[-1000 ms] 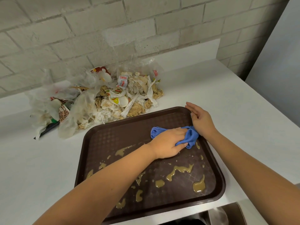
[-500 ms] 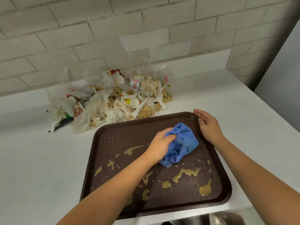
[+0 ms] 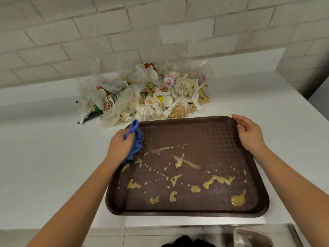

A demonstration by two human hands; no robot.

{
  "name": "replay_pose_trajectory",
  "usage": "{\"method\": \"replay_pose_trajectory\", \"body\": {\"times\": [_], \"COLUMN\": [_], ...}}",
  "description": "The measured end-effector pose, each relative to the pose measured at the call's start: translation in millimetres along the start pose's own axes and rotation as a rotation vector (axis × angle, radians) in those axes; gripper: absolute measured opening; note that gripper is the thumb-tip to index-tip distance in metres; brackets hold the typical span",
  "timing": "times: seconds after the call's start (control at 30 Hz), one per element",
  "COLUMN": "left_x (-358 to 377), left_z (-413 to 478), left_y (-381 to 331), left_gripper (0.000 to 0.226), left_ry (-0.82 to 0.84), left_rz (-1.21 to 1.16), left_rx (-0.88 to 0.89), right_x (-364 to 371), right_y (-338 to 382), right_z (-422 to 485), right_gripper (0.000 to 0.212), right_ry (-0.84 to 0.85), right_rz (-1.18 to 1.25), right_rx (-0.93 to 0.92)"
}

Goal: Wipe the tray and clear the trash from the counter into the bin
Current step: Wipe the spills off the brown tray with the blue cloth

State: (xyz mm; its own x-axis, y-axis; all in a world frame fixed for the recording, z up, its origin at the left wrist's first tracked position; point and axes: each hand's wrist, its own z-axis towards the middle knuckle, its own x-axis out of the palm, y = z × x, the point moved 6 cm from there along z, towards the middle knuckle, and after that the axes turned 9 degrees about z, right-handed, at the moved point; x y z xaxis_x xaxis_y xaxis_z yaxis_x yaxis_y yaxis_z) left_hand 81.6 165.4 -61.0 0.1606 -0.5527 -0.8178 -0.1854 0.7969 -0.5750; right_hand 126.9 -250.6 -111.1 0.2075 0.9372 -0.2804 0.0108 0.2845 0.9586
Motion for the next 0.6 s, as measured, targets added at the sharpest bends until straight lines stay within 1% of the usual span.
{"method": "replay_pose_trajectory", "body": {"times": [0.07,0.1,0.17,0.2,0.23,0.3,0.37,0.47,0.6], "left_x": [19,25,28,27,26,24,29,42,45], "left_z": [0,0,6,10,13,15,10,2,-1], "left_y": [3,3,8,9,9,6,1,2,7], "left_gripper": [0.033,0.040,0.057,0.059,0.055,0.048,0.050,0.057,0.053], "left_ry": [0.147,0.222,0.331,0.369,0.383,0.376,0.346,0.257,0.093], "left_rz": [0.279,0.392,0.524,0.572,0.603,0.589,0.534,0.513,0.508], "left_rx": [0.191,0.246,0.271,0.284,0.311,0.379,0.379,0.296,0.135], "right_x": [0,-1,-1,-1,-1,0,0,-1,0], "right_y": [0,-1,-1,-1,0,1,1,1,1], "right_z": [0,-1,-1,-2,-2,-2,-3,-3,-2], "right_gripper": [0.037,0.037,0.036,0.036,0.036,0.036,0.036,0.036,0.036], "right_ry": [-0.001,-0.004,-0.004,-0.004,-0.004,-0.003,-0.004,-0.008,-0.007], "right_rz": [-0.004,-0.004,-0.006,-0.007,-0.006,-0.005,-0.010,-0.021,-0.041], "right_rx": [0.003,0.009,0.018,0.019,0.021,0.021,0.023,0.020,0.019]}}
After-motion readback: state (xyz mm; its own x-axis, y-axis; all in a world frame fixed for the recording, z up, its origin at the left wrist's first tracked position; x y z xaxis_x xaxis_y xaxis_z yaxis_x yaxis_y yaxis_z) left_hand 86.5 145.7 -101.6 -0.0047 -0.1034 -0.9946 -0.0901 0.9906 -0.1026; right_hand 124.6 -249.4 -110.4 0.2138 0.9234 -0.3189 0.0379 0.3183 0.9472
